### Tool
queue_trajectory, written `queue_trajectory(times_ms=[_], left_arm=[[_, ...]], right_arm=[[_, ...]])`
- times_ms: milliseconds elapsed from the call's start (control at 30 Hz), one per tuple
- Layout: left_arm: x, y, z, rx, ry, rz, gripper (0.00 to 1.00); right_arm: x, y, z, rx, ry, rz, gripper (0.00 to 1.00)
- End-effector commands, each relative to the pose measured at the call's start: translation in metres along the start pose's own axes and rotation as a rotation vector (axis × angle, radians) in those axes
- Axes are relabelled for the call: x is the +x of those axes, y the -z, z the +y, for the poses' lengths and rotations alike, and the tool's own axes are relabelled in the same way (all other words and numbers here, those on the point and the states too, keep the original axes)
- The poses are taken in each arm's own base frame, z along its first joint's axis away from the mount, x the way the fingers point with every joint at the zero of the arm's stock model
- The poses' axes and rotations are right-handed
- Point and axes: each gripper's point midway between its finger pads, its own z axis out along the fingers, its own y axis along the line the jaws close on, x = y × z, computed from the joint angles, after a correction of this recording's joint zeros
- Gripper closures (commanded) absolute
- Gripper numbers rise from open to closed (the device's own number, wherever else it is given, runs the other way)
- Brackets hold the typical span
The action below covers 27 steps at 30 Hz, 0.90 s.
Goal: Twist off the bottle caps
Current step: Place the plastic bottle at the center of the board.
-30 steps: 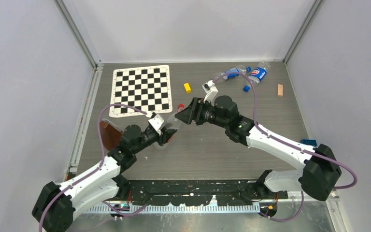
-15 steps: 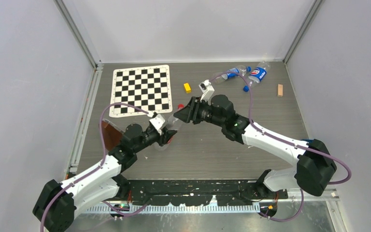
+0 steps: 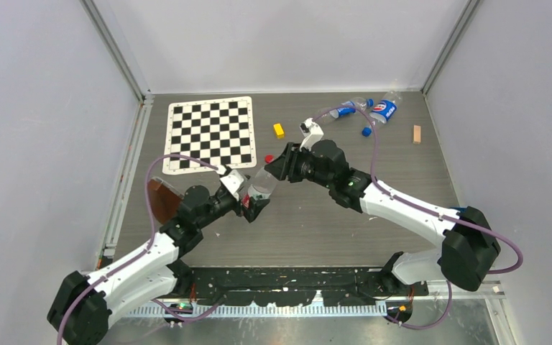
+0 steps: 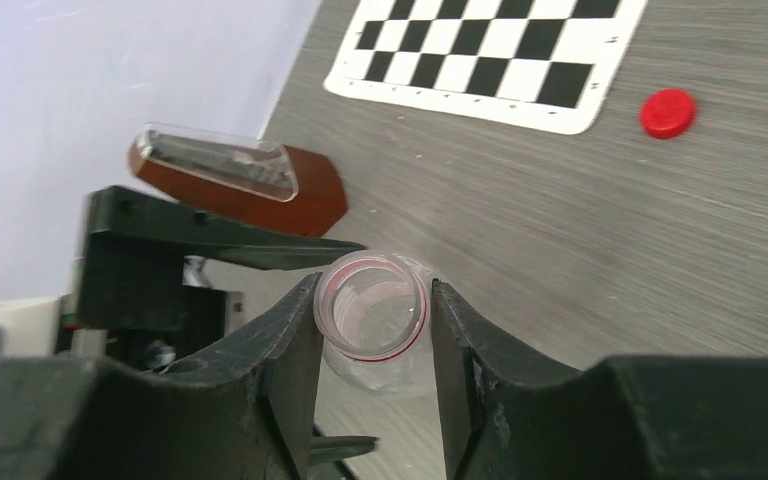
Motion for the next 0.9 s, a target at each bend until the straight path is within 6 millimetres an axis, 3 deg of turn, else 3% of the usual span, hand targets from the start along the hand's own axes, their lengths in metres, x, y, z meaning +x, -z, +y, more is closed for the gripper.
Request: queue_trajectory(times_ms=[0, 367, 500, 567, 867], left_arm=[[-0.043, 0.009, 0.013, -0.086, -0.032, -0.150, 0.00], [-0.046, 0.042, 0.042, -0.295, -0.028, -0.250, 0.00], [-0.043, 0.041, 0.043, -0.300, -0.029, -0.240, 0.00], [-0.041, 0.039, 0.042, -0.292, -0.033, -0.229, 0.00], [-0.035, 0.030, 0.041, -0.270, -0.039, -0.176, 0.02]], right_arm=[[-0.045, 0.009, -0.002, 0.107, 0.101, -0.137, 0.94], [-0.104, 0.016, -0.052, 0.484, 0.293, -0.305, 0.96], [-0.112, -0.002, -0.067, 0.584, 0.359, -0.294, 0.96], [-0.124, -0.013, -0.066, 0.599, 0.370, -0.304, 0.96], [-0.123, -0.058, -0.090, 0.648, 0.398, -0.235, 0.95]])
